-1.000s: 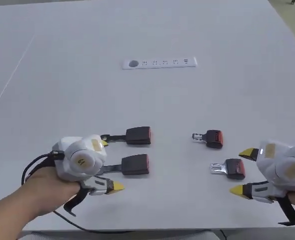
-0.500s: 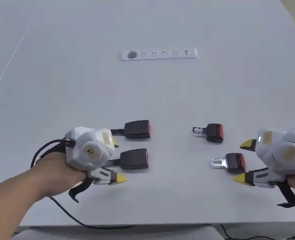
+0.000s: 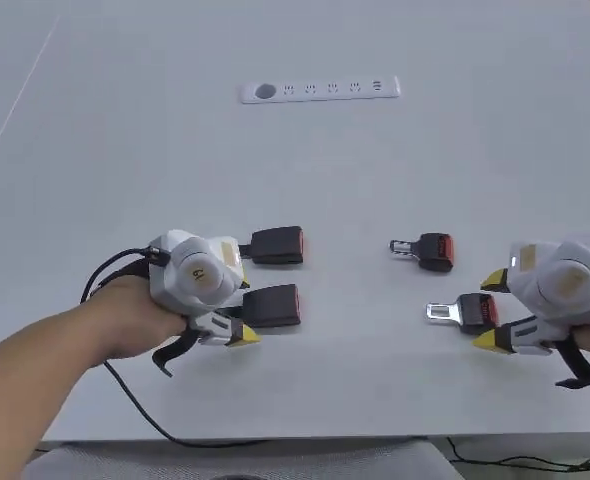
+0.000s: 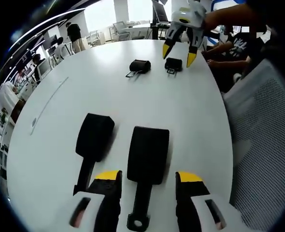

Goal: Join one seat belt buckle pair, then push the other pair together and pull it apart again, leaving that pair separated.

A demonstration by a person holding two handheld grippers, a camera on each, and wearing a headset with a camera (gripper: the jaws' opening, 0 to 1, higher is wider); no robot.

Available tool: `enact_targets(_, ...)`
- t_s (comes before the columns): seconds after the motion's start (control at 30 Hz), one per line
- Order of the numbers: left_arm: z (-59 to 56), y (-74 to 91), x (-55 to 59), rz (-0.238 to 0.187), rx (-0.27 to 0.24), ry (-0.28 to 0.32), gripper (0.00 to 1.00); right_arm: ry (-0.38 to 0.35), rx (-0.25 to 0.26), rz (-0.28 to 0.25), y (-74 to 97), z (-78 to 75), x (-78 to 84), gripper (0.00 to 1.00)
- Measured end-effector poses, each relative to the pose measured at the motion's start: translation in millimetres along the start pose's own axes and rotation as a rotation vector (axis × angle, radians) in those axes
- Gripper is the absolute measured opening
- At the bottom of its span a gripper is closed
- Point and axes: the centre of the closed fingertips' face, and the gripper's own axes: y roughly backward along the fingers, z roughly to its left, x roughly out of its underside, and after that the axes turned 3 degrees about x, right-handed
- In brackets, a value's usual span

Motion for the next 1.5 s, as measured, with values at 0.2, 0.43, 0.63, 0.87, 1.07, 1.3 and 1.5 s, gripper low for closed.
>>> enact_targets(0.2, -0.5, -5.1, 0.1, 0.032, 0.03, -0.024, 0.36, 0.014, -0.02, 0.016, -2.2, -2.3, 0.6, 0.45)
enact_targets(0.43, 3.2, -9.1, -3.5, 0.037, 0.064, -0.045, 0.33, 0.044, -0.072, 0.046, -7.4, 1.0, 6.3, 0.41)
enact_targets(0.63, 3.4, -12.6, -0.6, 0.053, 0.088, -0.061, 0.33, 0.069, -0.101, 0.059, -10.2, 2.2, 6.3, 0.38)
enact_targets(0.87, 3.1, -14.2, 1.7, 0.079, 0.098, -0.095, 0.33, 0.147, -0.126, 0.082, -11.9, 1.1, 7.0, 0.36)
enact_targets(1.07, 3.3, -15.0, 1.7, 0.087, 0.099, -0.119, 0.32, 0.16, -0.134, 0.089, -12.3, 0.4, 7.3, 0.35)
enact_targets(1.3, 0.6, -16.2, 0.1, 0.135, 0.116, -0.171, 0.32, 0.15, -0.132, 0.075, -11.9, 0.2, 7.9, 0.36)
enact_targets(1.5, 1.9, -16.1, 0.2, 0.154, 0.132, -0.191, 0.32, 0.14, -0.126, 0.093, -12.1, 0.2, 6.9, 0.36)
